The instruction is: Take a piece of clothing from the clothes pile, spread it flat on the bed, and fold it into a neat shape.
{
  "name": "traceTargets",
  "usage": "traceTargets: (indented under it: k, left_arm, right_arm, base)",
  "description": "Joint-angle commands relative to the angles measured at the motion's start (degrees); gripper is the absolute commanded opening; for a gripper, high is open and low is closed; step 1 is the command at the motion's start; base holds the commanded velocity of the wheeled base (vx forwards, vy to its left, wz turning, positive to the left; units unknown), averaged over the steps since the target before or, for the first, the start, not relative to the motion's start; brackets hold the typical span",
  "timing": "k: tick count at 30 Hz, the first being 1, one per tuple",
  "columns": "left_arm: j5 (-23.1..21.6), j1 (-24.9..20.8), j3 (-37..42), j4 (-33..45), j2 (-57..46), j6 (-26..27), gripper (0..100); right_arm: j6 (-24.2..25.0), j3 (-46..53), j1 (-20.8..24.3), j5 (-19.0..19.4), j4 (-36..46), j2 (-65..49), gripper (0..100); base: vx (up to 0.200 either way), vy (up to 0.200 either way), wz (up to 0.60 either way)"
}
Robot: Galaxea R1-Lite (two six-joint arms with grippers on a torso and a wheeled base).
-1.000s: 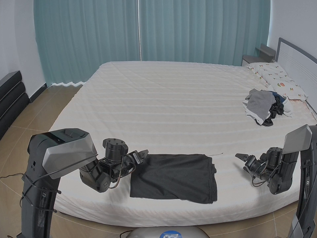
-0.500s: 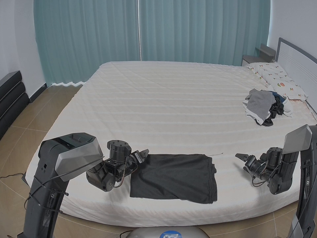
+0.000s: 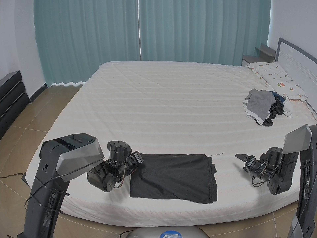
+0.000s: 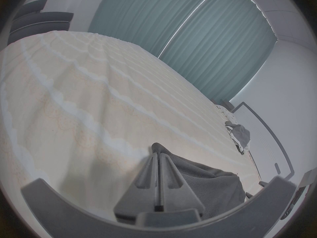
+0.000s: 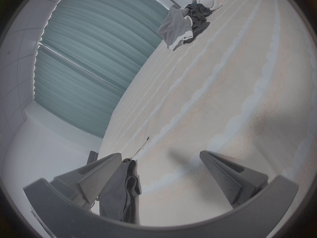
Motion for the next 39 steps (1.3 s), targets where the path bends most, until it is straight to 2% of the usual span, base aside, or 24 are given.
traceTargets:
  k: [1,4,16,17,25,28,32,35,36,37,39]
  left_arm:
    - [0.96,-0.01,-0.63,-0.04,0.17,-0.4,0]
    - [3.15,0.17,-2.03,-0.04,0.96,-1.27,0]
    - [5.09,0.43,-1.33,-0.04,0.43,-2.33,0]
    - [5.09,0.43,-1.33,0.05,0.43,-2.42,100]
    - [5.97,1.58,0.87,-0.04,-1.5,-4.79,100]
    - [6.23,4.13,5.88,-0.22,-8.01,-6.9,100]
    - [5.26,9.13,10.36,-0.22,-16.0,-6.2,100]
    - [5.09,11.07,13.96,-0.48,-21.01,-3.82,100]
    - [4.39,12.21,18.45,-1.01,-25.85,-1.19,100]
    - [4.39,12.21,18.45,-1.01,-25.85,-1.19,100]
    - [2.1,12.65,25.48,-2.86,-34.46,1.1,100]
  right_arm:
    - [0.0,0.0,0.01,0.1,-0.01,-0.02,100]
    - [0.0,0.0,0.01,0.1,-0.01,-0.02,100]
    - [0.0,0.0,-0.08,0.1,-0.01,-0.02,100]
    - [0.0,0.0,-0.08,0.1,-0.01,-0.02,100]
    - [0.26,-0.36,-0.43,0.19,0.25,-0.55,100]
    - [0.26,-0.09,-0.61,0.01,0.95,-3.18,100]
    - [0.09,2.72,-0.43,0.01,3.68,-13.82,100]
    - [-0.09,6.32,-0.43,0.01,7.02,-23.22,100]
    - [-0.7,9.84,-0.43,-0.08,8.95,-30.25,100]
    - [-0.7,9.84,-0.43,-0.08,8.95,-30.25,100]
    - [-4.57,15.82,-0.52,-0.17,10.53,-41.42,100]
  base:
    - [0.0,0.0,0.0]
    - [0.0,0.0,0.0]
    - [0.0,0.0,0.0]
    - [0.0,0.0,0.0]
    - [0.0,0.0,0.0]
    - [0.0,0.0,0.0]
    - [0.0,0.0,0.0]
    - [0.0,0.0,0.0]
    - [0.0,0.0,0.0]
    - [0.0,0.0,0.0]
    - [0.0,0.0,0.0]
